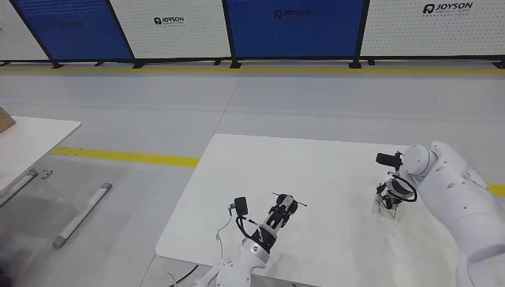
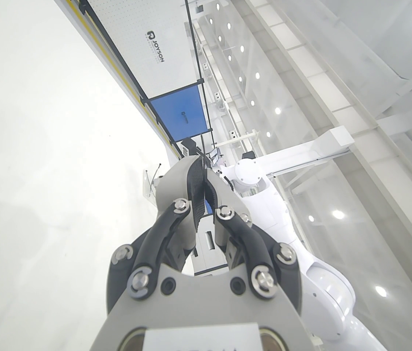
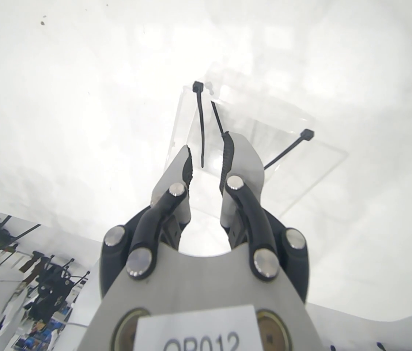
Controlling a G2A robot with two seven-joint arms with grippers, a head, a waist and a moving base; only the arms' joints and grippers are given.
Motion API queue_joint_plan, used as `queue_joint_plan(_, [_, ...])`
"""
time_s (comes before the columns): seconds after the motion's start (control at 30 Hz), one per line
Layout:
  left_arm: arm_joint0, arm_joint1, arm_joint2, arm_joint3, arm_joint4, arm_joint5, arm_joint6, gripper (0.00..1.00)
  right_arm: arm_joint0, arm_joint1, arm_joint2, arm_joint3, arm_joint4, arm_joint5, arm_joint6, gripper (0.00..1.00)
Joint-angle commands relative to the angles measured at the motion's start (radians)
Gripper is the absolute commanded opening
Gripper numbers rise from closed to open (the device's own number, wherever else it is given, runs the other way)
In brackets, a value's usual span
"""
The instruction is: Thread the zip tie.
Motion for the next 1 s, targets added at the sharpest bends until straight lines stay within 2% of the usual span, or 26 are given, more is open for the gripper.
queue_joint_plan(0.0, [0.000,0.000,0.000,0.000,0.000,0.000,0.000,0.00,0.001,-0.003,0.000,0.006,-0.002,-0.001,-0.001,0.21])
queue_joint_plan(0.33, [0.000,0.000,0.000,0.000,0.000,0.000,0.000,0.00,0.013,-0.006,0.011,0.024,-0.009,-0.041,-0.008,0.22])
queue_joint_plan(0.57, [0.000,0.000,0.000,0.000,0.000,0.000,0.000,0.00,0.011,-0.006,0.016,0.012,-0.023,-0.036,-0.015,0.22])
queue_joint_plan(0.97, [0.000,0.000,0.000,0.000,0.000,0.000,0.000,0.00,0.016,0.020,0.046,-0.002,-0.025,-0.075,-0.031,0.25])
